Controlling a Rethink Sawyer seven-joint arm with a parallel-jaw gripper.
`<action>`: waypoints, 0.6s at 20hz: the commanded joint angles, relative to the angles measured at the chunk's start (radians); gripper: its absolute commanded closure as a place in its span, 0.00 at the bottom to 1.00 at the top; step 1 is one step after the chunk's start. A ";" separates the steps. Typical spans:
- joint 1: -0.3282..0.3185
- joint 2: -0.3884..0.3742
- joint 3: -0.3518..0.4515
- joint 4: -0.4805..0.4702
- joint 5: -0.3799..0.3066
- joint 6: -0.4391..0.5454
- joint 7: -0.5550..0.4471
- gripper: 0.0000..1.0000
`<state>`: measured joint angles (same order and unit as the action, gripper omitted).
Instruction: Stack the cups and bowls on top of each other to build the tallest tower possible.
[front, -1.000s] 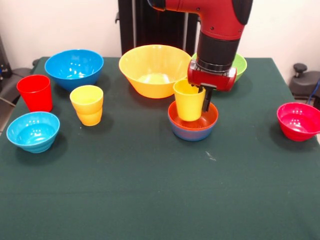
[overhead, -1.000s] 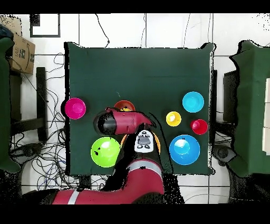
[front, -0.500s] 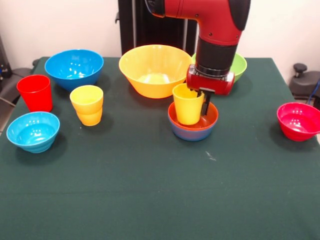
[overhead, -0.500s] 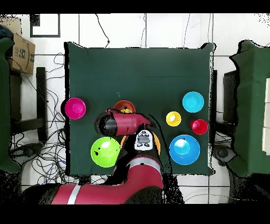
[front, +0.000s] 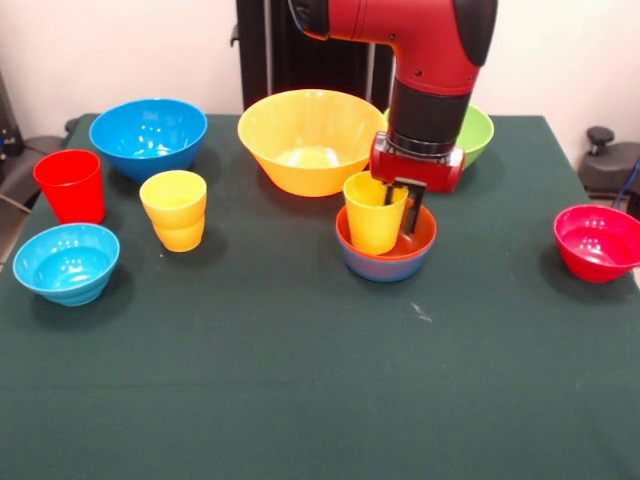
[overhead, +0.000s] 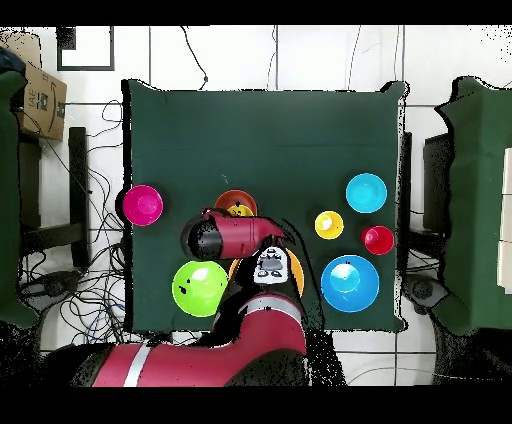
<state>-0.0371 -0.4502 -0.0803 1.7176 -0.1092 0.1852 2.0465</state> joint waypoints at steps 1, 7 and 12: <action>0.036 0.031 0.022 0.036 -0.047 -0.054 0.094 0.00; 0.041 0.032 0.018 0.035 -0.042 -0.057 0.093 0.00; 0.041 0.036 0.009 0.023 -0.052 -0.077 0.085 0.00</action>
<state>-0.0031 -0.4489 -0.1174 1.7185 -0.1094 0.1829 2.0465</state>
